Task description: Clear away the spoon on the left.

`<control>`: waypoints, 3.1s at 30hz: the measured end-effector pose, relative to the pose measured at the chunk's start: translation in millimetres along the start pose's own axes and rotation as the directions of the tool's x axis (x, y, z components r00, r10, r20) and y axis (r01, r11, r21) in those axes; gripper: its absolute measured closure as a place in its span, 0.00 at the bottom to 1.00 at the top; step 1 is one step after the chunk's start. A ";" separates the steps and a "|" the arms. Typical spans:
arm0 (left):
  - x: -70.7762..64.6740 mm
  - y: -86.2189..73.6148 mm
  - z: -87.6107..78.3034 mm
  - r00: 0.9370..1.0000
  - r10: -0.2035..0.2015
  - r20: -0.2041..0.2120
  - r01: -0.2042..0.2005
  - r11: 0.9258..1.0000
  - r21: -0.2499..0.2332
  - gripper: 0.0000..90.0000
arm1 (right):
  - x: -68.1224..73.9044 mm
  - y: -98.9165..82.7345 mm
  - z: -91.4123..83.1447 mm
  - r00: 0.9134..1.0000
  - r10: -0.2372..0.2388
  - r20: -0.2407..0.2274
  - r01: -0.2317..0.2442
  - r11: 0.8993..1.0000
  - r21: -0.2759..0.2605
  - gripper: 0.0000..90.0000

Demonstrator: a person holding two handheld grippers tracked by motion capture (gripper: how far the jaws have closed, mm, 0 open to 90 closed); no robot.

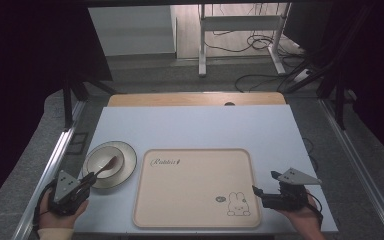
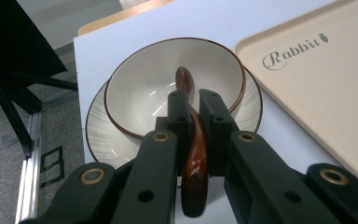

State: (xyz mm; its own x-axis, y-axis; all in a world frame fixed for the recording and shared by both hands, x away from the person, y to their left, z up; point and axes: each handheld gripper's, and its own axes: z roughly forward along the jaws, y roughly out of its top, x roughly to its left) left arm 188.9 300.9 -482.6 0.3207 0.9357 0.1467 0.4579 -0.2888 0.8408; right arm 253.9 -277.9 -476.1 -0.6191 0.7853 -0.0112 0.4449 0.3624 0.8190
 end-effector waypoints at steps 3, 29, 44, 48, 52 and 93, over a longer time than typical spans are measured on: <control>0.0 1.5 0.2 1.000 -0.002 0.000 0.002 1.000 -0.009 0.94 | -0.2 0.2 -0.4 1.000 0.000 0.002 0.000 1.000 -0.002 0.18; 1.2 11.3 -16.4 0.999 -0.031 0.007 0.032 0.996 -0.079 0.94 | -0.4 -0.3 -1.6 1.000 -0.006 0.006 0.006 1.000 -0.001 0.19; -1.3 22.3 -21.1 0.999 -0.028 0.024 0.031 0.993 -0.112 0.94 | -0.7 -0.8 -1.0 1.000 0.001 0.011 -0.001 1.000 0.005 0.19; -4.9 28.6 -22.9 0.999 -0.017 0.031 0.021 0.992 -0.126 0.94 | -0.7 -0.7 -0.9 1.000 0.001 0.011 -0.002 1.000 0.006 0.19; -7.2 32.3 -22.7 0.999 -0.010 0.037 0.015 0.991 -0.133 0.94 | -0.6 -0.6 -1.0 1.000 0.000 0.011 0.000 1.000 0.005 0.19; -32.0 72.3 -2.2 0.994 0.046 0.098 -0.028 0.984 -0.176 0.94 | -0.8 -0.7 -1.1 1.000 -0.002 0.014 0.002 1.000 0.006 0.19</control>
State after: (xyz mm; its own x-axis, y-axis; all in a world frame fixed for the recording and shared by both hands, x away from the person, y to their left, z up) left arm 209.9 250.5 -425.4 0.4212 0.8972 0.1330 0.2959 -0.2746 0.9149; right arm 253.4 -279.3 -476.1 -0.6107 0.7916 -0.0205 0.4475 0.3664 0.8158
